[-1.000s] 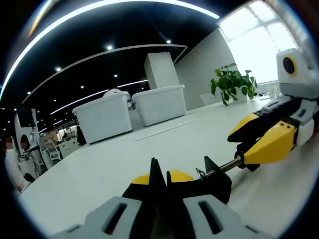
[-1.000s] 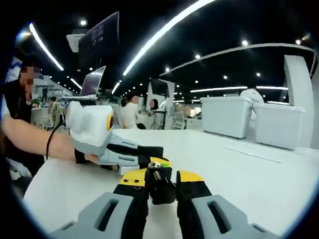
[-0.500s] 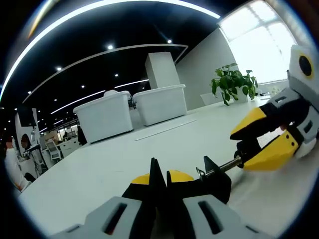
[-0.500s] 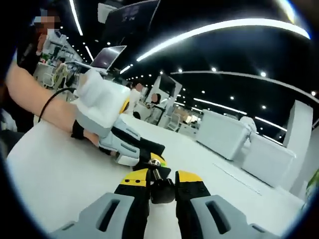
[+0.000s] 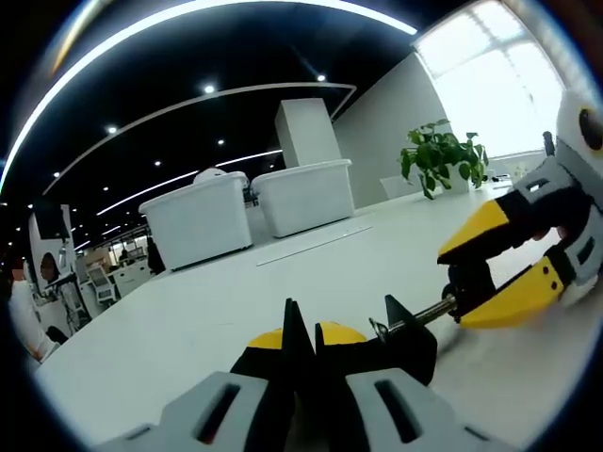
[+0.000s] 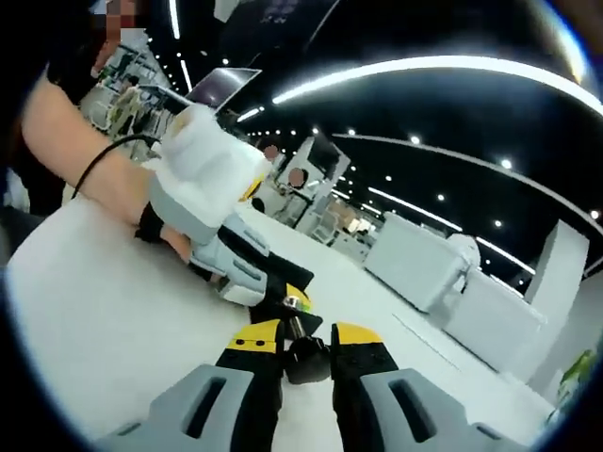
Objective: Clamp the fixed fixture on the desktop, loosen the retaining clip, secure it to the edge of the desk, and tighten the retaining clip.
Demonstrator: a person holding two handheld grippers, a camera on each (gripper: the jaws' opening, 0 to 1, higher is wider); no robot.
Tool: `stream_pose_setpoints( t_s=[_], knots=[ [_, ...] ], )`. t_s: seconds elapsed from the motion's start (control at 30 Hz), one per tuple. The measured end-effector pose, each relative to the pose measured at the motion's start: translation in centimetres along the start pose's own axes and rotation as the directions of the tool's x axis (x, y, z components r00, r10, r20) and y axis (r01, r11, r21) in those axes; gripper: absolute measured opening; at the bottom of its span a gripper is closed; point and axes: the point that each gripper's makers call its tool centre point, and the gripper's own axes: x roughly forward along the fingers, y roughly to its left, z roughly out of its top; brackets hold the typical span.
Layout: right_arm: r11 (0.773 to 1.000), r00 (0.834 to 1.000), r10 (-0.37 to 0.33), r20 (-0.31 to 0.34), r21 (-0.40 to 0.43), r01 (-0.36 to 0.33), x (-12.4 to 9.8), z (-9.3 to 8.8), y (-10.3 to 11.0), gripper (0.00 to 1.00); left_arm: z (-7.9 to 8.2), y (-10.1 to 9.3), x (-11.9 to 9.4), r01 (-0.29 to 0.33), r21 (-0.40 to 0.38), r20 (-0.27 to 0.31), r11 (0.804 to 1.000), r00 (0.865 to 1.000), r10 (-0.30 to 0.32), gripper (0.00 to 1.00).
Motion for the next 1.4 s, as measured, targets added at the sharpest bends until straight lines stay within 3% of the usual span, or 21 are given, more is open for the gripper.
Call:
stream_pose_setpoints(
  t_s=[0.07,0.1,0.17,0.3,0.37,0.43,0.57,0.6,0.67,1.03,1.13,1.2,1.4],
  knots=[
    [0.986,0.999,0.016,0.031,0.167,-0.021,-0.1,0.2,-0.3,0.20,0.0,0.0,0.0,0.001,0.000,0.000,1.000,1.000,-0.001,0.09],
    [0.963,0.999,0.035,0.040,0.265,-0.045,-0.1,0.0,-0.3,0.23,0.0,0.0,0.0,0.001,0.000,0.000,1.000,1.000,-0.001,0.09],
    [0.949,0.999,0.033,0.035,0.311,-0.042,-0.1,-0.4,-0.9,0.28,0.0,0.0,0.0,0.001,0.000,0.000,1.000,1.000,-0.001,0.09],
    [0.884,0.999,0.018,0.036,0.467,-0.033,-0.4,-0.9,-1.7,0.27,0.0,-0.1,0.0,0.003,0.000,0.001,1.000,1.000,-0.003,0.09],
    [0.868,0.999,0.000,0.048,0.497,-0.024,-0.5,-0.7,-2.3,0.24,0.1,-0.1,0.0,0.003,0.000,0.001,1.000,1.000,-0.003,0.09],
    [0.843,0.998,0.028,0.054,0.535,-0.053,-0.3,-0.6,-2.1,0.22,0.1,-0.1,0.0,0.003,0.000,0.001,1.000,1.000,-0.003,0.09],
    [0.857,0.995,0.098,-0.013,0.510,-0.078,0.3,-1.9,-0.5,0.25,0.1,-0.1,0.0,0.004,0.000,0.002,1.000,1.000,-0.004,0.09],
    [0.869,0.994,0.103,-0.039,0.489,-0.071,0.5,-2.3,-0.2,0.26,0.1,-0.1,0.0,0.004,0.000,0.001,1.000,1.000,-0.004,0.09],
    [0.871,0.993,0.103,-0.051,0.487,-0.066,0.8,-2.5,0.1,0.28,0.1,-0.1,0.0,0.004,-0.001,0.001,1.000,1.000,-0.004,0.09],
    [0.835,0.993,0.113,-0.027,0.545,-0.080,0.6,-2.1,-0.1,0.27,0.1,-0.2,0.0,0.009,-0.001,0.002,1.000,1.000,-0.009,0.09],
    [0.838,0.994,0.108,-0.030,0.540,-0.075,0.7,-2.1,-0.2,0.26,0.1,-0.2,0.0,0.009,-0.001,0.002,1.000,1.000,-0.009,0.09],
    [0.849,0.994,0.103,-0.028,0.523,-0.073,0.6,-2.0,0.0,0.26,0.1,-0.2,0.0,0.009,-0.001,0.002,1.000,1.000,-0.009,0.09],
    [0.941,0.997,0.077,-0.015,0.332,-0.068,0.4,-1.6,0.3,0.25,0.1,-0.2,-0.1,0.008,0.000,0.003,1.000,1.000,-0.008,0.09]
  ],
)
